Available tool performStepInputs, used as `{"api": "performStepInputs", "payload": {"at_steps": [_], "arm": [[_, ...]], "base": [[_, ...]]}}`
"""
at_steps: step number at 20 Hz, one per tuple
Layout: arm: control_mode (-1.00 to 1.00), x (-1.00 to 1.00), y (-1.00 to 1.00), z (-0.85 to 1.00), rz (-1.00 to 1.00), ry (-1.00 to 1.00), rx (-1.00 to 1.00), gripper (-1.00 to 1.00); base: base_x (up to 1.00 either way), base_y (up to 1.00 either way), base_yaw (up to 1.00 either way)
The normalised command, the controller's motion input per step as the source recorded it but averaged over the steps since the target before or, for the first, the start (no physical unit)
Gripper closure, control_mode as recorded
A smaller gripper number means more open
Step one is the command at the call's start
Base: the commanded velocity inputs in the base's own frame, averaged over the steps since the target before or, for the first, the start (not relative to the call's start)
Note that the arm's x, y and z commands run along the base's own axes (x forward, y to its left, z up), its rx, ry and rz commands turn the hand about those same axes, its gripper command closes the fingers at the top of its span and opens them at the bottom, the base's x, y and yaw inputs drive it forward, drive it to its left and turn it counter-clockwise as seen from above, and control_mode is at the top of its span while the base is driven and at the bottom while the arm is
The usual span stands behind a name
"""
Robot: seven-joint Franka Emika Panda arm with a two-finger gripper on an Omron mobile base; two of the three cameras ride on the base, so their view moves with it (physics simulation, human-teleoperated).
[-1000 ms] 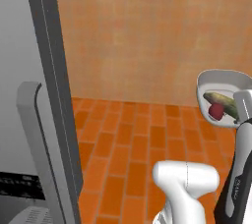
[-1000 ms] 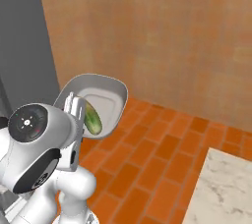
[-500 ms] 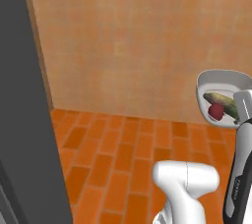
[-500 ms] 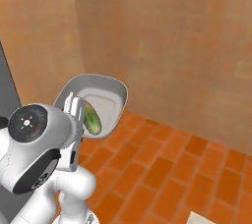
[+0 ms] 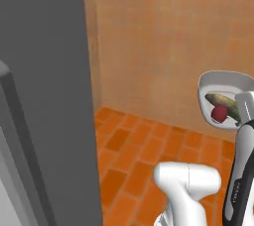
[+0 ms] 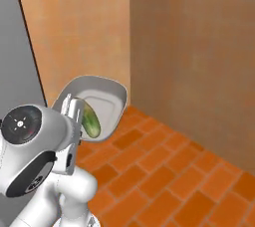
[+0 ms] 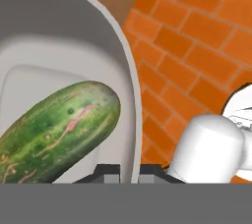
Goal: Take the meat container that has the shrimp and place it on the second highest rack of the freezer. Then take the vegetable container that has the tomato and cucumber and place it on the highest rack of the freezer.
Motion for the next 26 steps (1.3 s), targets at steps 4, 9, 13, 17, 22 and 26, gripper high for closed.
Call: {"api": "performStepInputs", "payload": {"at_steps": [4, 9, 13, 17, 22, 26], "arm": [[1.00, 0.00, 0.00, 0.00, 0.00, 0.00, 0.00, 1.00], [1.00, 0.00, 0.00, 0.00, 0.00, 0.00, 0.00, 1.00], [1.00, 0.00, 0.00, 0.00, 0.00, 0.00, 0.00, 1.00], [1.00, 0.00, 0.00, 0.00, 0.00, 0.00, 0.00, 1.00], [1.00, 0.00, 0.00, 0.00, 0.00, 0.00, 0.00, 1.00], [1.00, 0.00, 0.00, 0.00, 0.00, 0.00, 0.00, 1.00]], "base": [[0.04, 0.34, 0.65], [0.03, 0.39, 0.71], [0.04, 0.30, 0.75], [0.00, 0.42, 0.71], [0.01, 0.50, 0.72], [0.24, 0.40, 0.62]]}}
